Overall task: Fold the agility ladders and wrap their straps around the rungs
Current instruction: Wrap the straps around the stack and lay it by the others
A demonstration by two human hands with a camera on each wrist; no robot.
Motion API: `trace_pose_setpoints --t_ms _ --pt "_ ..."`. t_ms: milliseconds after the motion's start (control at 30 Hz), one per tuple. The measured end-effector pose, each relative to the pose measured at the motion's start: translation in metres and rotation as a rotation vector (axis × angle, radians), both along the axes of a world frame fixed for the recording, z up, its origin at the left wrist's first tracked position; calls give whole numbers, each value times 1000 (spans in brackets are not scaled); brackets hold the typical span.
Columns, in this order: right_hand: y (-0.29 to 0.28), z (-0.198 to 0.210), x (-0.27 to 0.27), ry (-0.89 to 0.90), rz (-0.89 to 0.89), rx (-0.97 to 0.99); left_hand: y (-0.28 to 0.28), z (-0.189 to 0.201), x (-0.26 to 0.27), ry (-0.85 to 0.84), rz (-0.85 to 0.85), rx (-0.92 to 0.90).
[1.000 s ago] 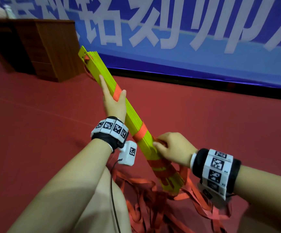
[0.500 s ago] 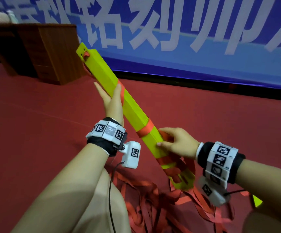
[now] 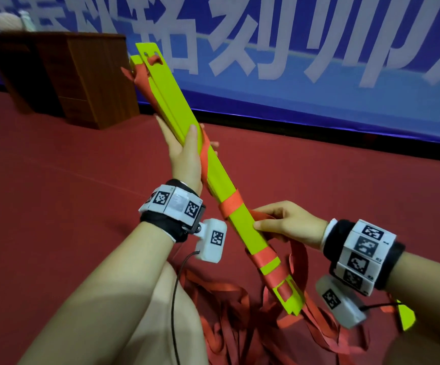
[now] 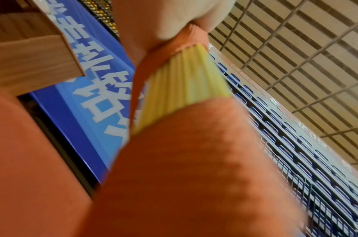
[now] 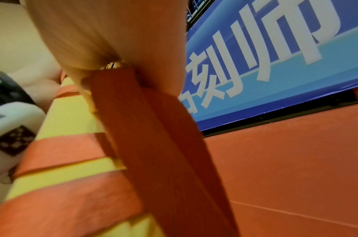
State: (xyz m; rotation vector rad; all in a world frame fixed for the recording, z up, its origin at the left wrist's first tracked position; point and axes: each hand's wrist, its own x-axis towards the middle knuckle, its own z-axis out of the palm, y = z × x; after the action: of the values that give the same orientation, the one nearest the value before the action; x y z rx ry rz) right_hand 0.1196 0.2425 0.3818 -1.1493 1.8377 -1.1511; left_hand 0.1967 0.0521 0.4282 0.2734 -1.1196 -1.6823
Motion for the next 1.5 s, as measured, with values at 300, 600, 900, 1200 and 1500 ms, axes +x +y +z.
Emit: trace_pose_setpoints --t_ms 300,600,900,1200,1500 --pt "-14 -12 3 513 -255 77 -8 -8 -6 -146 250 -88" --pt "-13 -15 25 875 -114 100 -12 -26 -11 -230 318 -87" --pt "-3 4 -1 432 26 71 -24 -17 -10 -160 135 -107" --pt "9 -5 -13 137 -3 91 -14 -23 -8 -285 134 -320" --pt "8 -12 -7 189 -74 24 0 -17 -10 -312 340 -441"
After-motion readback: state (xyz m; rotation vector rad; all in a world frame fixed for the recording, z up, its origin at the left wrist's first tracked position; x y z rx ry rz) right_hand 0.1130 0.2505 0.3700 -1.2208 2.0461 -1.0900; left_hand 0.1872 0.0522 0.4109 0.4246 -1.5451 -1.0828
